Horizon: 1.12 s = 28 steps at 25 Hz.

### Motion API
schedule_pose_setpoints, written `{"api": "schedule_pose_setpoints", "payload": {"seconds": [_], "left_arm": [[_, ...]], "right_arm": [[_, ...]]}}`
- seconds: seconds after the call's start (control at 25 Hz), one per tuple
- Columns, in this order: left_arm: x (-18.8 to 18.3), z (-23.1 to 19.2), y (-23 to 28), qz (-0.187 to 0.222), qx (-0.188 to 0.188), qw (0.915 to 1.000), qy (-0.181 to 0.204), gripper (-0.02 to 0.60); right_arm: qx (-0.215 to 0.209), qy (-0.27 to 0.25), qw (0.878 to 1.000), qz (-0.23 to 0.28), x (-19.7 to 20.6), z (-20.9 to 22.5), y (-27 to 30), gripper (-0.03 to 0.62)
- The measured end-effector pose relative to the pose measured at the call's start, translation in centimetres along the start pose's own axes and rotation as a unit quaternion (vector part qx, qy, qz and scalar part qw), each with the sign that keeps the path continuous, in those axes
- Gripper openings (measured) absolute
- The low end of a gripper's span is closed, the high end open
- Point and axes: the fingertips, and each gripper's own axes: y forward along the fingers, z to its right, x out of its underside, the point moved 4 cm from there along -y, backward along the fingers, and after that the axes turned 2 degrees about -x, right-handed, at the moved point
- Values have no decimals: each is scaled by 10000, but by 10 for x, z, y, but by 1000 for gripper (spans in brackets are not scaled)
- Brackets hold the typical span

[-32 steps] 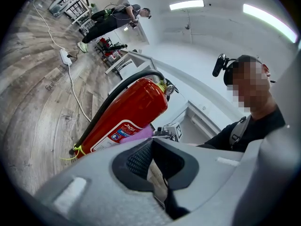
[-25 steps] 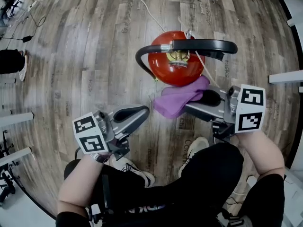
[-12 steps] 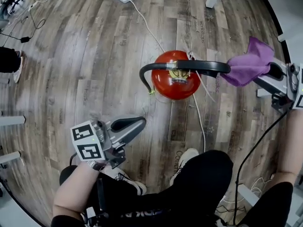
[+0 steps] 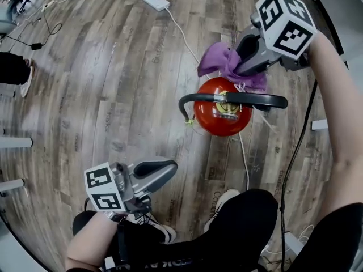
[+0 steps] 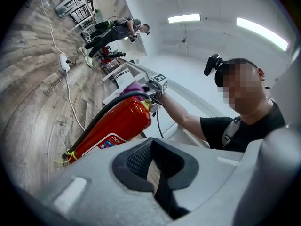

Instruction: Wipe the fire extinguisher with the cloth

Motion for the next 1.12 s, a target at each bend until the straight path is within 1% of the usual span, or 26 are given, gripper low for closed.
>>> {"api": "schedule_pose_setpoints", "payload": {"seconds": [0.12, 0.2, 0.32, 0.48, 0.56, 0.68, 0.76, 0.84, 1.0, 1.04, 1.12], "left_arm": [[-4, 2, -13, 126, -94, 9999, -60, -2], [-6, -3, -23, 176, -242, 9995, -89, -2], [-4, -15, -34, 229, -552, 9980, -182, -2], [2, -21, -44, 279, -866, 9951, -380, -2], [6, -20, -45, 240, -950, 9943, -432, -2], [15, -21, -44, 160, -1105, 9929, -419, -2], [22, -23, -47, 100, -1260, 9911, -424, -2], [27, -24, -50, 85, -1379, 9894, -456, -2], [34, -25, -51, 82, -1530, 9873, -423, -2], [35, -26, -49, 72, -1551, 9870, -404, -2], [37, -27, -47, 50, -1564, 9871, -346, -2]], "right_arm": [[-190, 46, 9998, -18, 0, 20, 15, 81], [-315, 149, 9994, -26, 8, 35, 27, 81], [-711, 386, 9967, -82, 31, 54, 60, 80], [-1212, 813, 9892, -134, 72, 72, 118, 80], [-1356, 1093, 9847, 63, 93, 84, 146, 80], [-1562, 1720, 9711, 546, 128, 101, 181, 80], [-1605, 2102, 9614, 761, 151, 107, 204, 80], [-1565, 2365, 9557, 789, 175, 110, 226, 80], [-1289, 2645, 9544, 506, 218, 106, 273, 81], [-1221, 2672, 9544, 532, 223, 102, 278, 81], [-1104, 2660, 9547, 740, 226, 90, 277, 81]]}}
